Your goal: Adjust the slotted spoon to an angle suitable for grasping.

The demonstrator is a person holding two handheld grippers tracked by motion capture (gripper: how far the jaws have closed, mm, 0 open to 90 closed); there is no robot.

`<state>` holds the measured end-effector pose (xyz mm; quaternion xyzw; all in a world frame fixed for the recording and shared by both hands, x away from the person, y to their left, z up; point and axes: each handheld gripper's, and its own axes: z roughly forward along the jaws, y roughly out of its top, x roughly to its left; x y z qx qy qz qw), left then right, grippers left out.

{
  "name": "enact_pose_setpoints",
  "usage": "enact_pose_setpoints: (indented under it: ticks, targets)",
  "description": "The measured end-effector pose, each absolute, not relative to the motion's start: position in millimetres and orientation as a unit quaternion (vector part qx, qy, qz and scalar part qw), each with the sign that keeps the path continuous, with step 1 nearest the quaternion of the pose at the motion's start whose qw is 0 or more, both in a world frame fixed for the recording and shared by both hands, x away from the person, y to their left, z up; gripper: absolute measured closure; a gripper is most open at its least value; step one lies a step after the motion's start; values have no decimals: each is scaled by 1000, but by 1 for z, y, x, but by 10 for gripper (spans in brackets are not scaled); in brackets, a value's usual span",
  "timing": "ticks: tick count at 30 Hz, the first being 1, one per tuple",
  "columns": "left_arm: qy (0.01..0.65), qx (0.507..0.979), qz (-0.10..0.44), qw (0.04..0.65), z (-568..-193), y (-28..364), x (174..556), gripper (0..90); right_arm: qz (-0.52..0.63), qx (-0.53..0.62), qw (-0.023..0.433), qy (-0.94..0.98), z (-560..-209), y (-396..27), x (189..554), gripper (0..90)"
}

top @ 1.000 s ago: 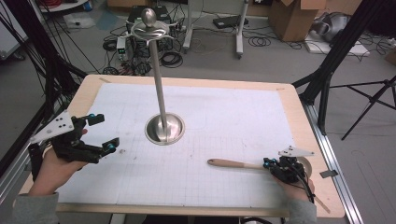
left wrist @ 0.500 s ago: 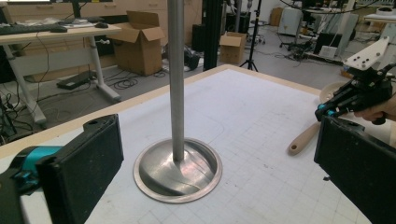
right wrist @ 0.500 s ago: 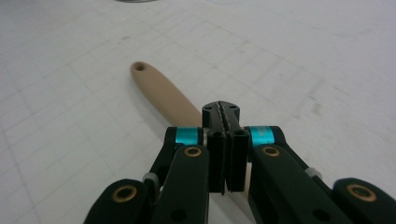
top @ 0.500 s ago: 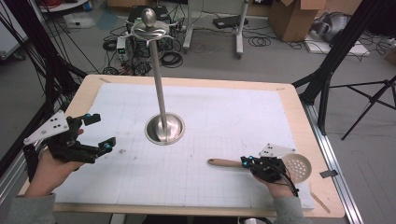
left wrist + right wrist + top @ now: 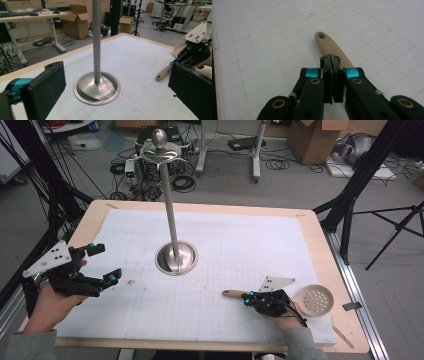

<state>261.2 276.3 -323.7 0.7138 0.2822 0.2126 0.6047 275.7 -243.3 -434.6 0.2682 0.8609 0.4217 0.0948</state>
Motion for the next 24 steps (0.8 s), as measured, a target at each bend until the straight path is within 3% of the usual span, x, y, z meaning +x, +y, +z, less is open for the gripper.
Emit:
enact_pose_setpoints:
  ticks: [10, 24]
  targets:
    - [293, 710, 223, 600, -324, 290, 253, 17, 406, 252, 76, 875, -444, -223, 287, 898]
    - [306, 709, 234, 591, -326, 302, 242, 17, 398, 284, 111, 865, -445, -215, 310, 898]
